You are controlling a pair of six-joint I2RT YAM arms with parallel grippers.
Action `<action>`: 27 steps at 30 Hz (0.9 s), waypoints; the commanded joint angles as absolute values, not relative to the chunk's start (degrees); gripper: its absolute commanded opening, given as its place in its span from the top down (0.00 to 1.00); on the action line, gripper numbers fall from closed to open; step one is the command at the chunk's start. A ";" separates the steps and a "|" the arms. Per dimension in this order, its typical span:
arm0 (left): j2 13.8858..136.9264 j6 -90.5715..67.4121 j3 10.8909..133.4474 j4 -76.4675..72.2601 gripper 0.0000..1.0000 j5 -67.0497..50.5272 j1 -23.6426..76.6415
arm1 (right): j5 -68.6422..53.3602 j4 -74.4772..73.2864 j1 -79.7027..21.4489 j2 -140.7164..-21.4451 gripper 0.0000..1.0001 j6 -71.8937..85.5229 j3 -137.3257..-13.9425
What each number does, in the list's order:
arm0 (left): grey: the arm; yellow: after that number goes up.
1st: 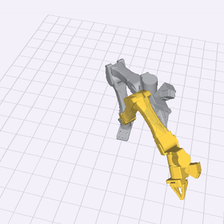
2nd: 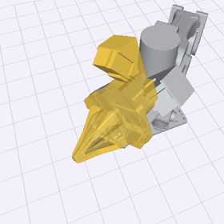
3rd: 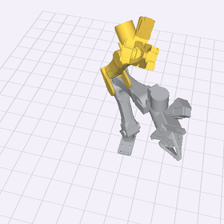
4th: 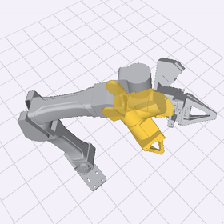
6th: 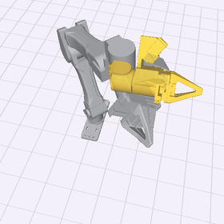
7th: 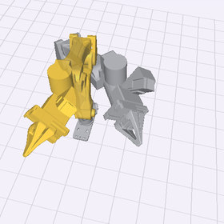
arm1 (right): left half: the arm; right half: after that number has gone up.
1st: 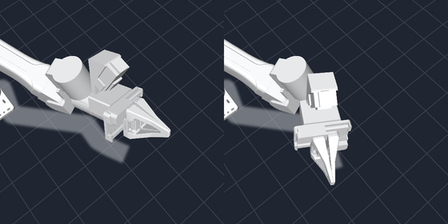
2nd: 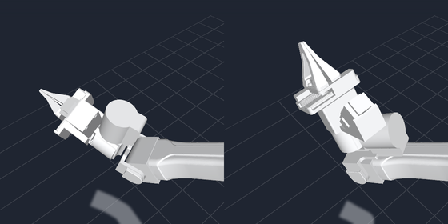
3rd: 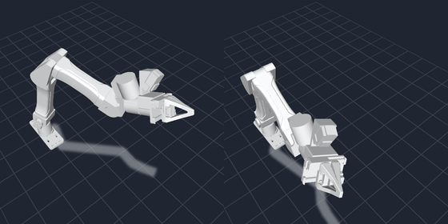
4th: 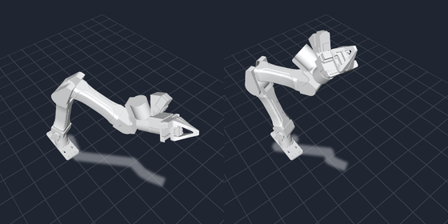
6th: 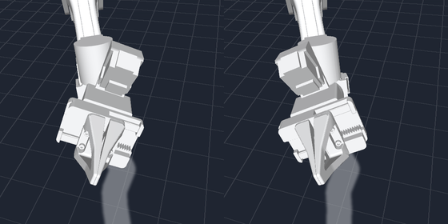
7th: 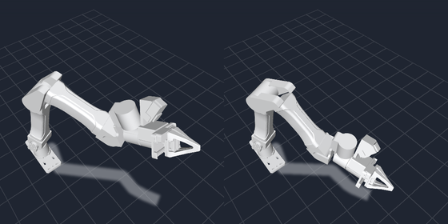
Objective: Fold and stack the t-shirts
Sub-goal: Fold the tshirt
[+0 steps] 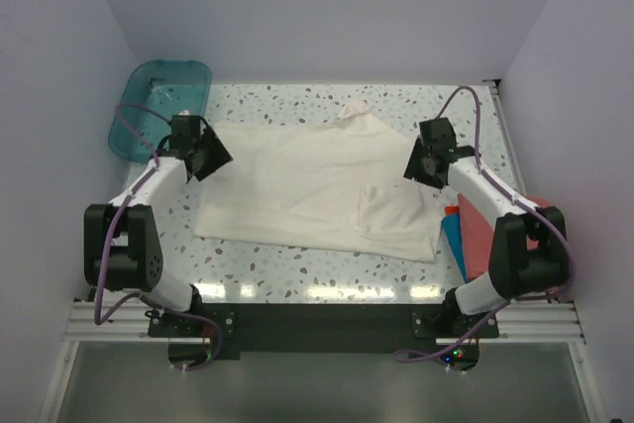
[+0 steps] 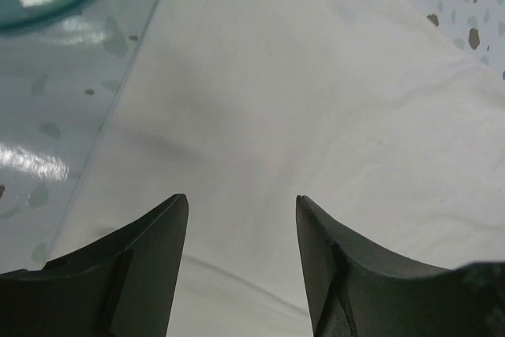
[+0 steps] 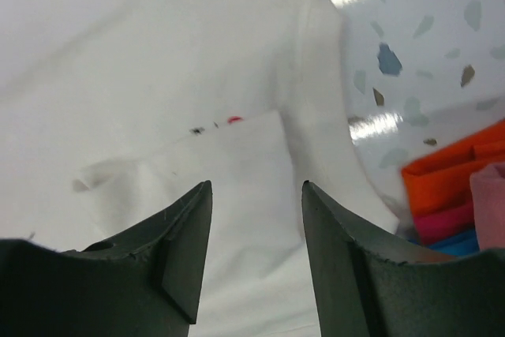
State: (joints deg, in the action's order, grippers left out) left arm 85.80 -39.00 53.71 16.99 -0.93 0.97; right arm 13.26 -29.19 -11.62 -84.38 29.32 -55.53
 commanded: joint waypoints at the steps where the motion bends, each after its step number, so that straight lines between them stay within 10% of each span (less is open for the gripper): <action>1: 90.69 -34.20 63.68 15.55 0.38 3.49 1.67 | 10.64 -25.76 -11.86 -90.85 0.47 26.73 -66.34; 27: 131.13 -39.11 106.70 24.34 0.46 23.56 3.78 | 3.26 -19.16 -10.64 -123.48 0.49 23.55 -101.95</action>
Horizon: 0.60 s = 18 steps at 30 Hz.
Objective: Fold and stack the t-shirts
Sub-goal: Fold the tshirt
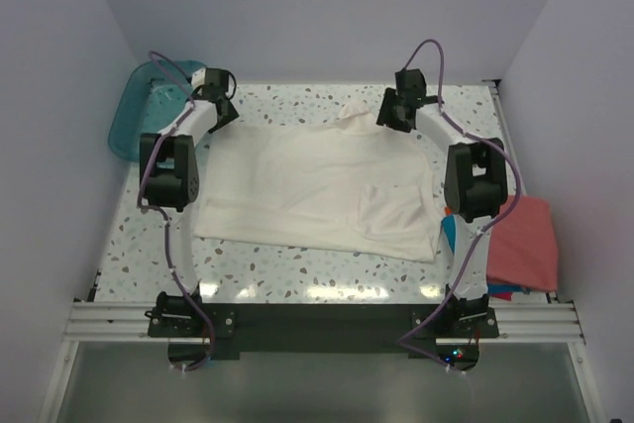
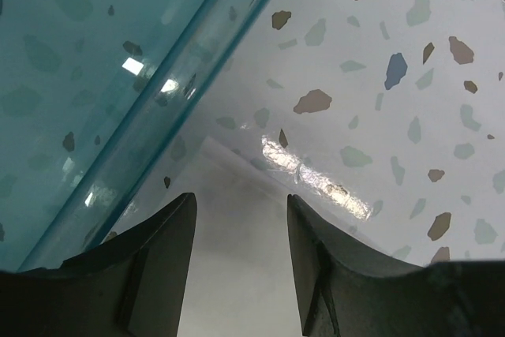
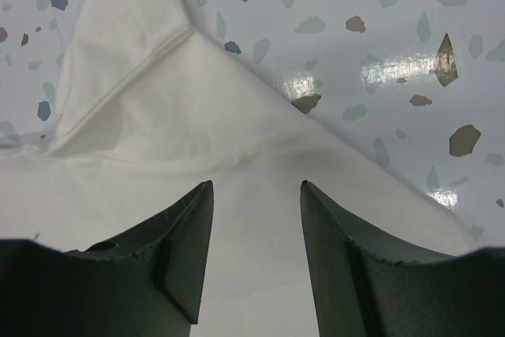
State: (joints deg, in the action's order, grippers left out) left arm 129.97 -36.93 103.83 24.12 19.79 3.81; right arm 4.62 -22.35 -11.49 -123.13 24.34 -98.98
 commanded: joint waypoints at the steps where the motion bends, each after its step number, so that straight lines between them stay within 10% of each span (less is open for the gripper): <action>1: 131.65 -39.63 107.57 24.69 0.46 23.29 3.78 | 3.25 -18.90 -10.29 -123.57 0.49 23.55 -102.04; 9: 134.21 -41.75 107.40 24.96 0.49 24.17 4.22 | 0.97 -17.67 -8.26 -124.97 0.48 23.91 -103.79; 18: 133.51 -42.36 106.52 23.12 0.85 22.85 4.31 | -3.69 -17.49 -8.09 -132.18 0.38 23.20 -112.32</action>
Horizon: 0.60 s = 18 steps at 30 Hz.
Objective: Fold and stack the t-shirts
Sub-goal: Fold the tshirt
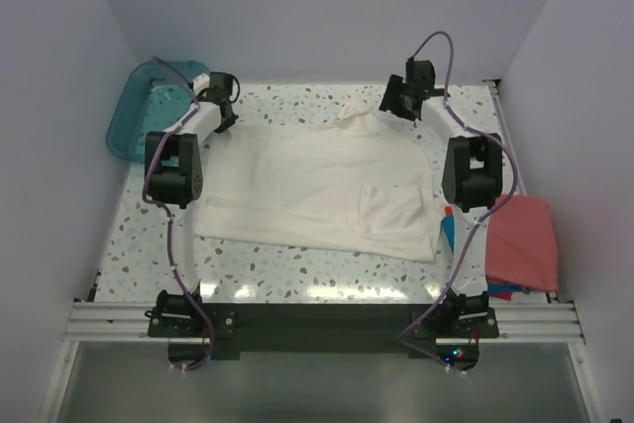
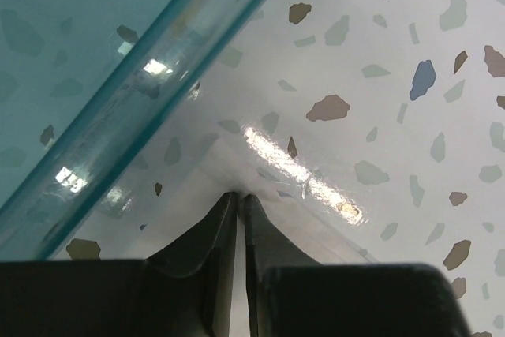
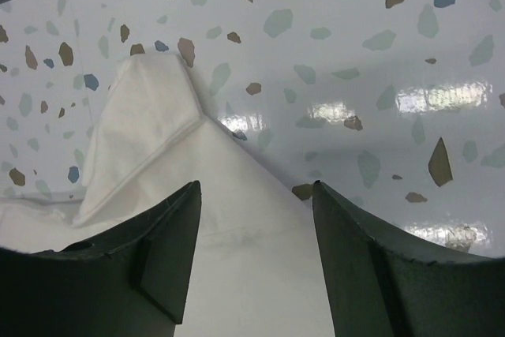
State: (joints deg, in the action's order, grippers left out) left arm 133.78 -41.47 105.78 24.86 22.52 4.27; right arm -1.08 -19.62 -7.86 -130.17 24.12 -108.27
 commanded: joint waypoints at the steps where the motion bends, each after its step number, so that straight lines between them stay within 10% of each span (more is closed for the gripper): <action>1: 133.24 -42.19 106.18 22.85 0.88 22.68 4.31 | -4.13 -17.32 -8.09 -133.67 0.38 23.20 -112.93; 18: 131.13 -40.34 104.24 19.51 1.00 20.75 4.39 | -7.65 -2.83 -8.35 -138.08 0.37 36.64 -112.51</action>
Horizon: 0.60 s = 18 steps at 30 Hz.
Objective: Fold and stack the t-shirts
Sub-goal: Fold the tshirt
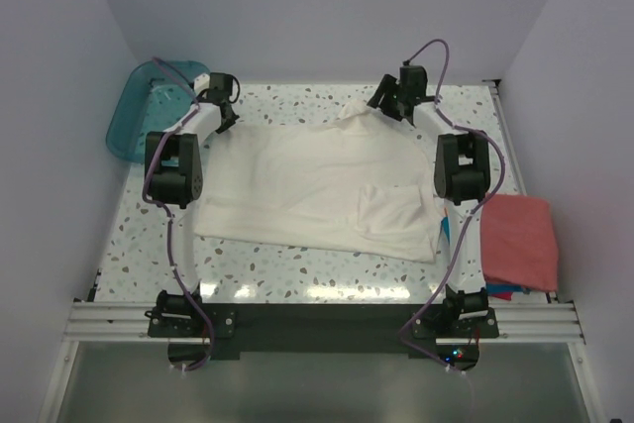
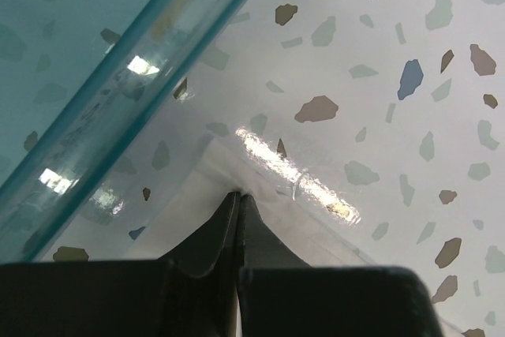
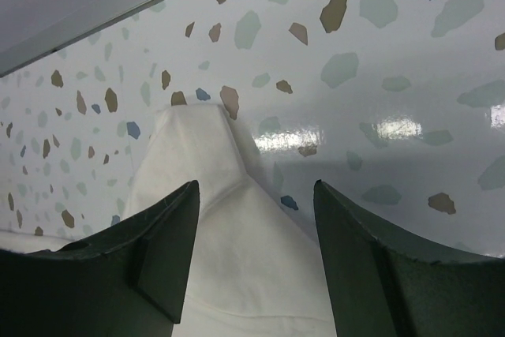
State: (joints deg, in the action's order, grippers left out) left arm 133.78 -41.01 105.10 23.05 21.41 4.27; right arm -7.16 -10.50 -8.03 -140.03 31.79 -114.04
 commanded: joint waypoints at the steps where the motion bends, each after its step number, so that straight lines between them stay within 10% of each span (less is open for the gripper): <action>1: 131.22 -40.34 104.33 19.42 1.00 20.74 4.39 | -7.91 -2.55 -8.35 -138.25 0.37 37.09 -112.33; 18: 131.66 -39.90 104.24 19.07 1.00 20.65 4.39 | -8.26 -3.07 -10.46 -143.43 0.47 42.10 -115.05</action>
State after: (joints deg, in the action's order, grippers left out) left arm 133.78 -40.88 104.62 21.67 21.08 4.27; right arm -8.64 -4.54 -10.24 -142.37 41.01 -113.23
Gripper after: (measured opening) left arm 0.013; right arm 0.534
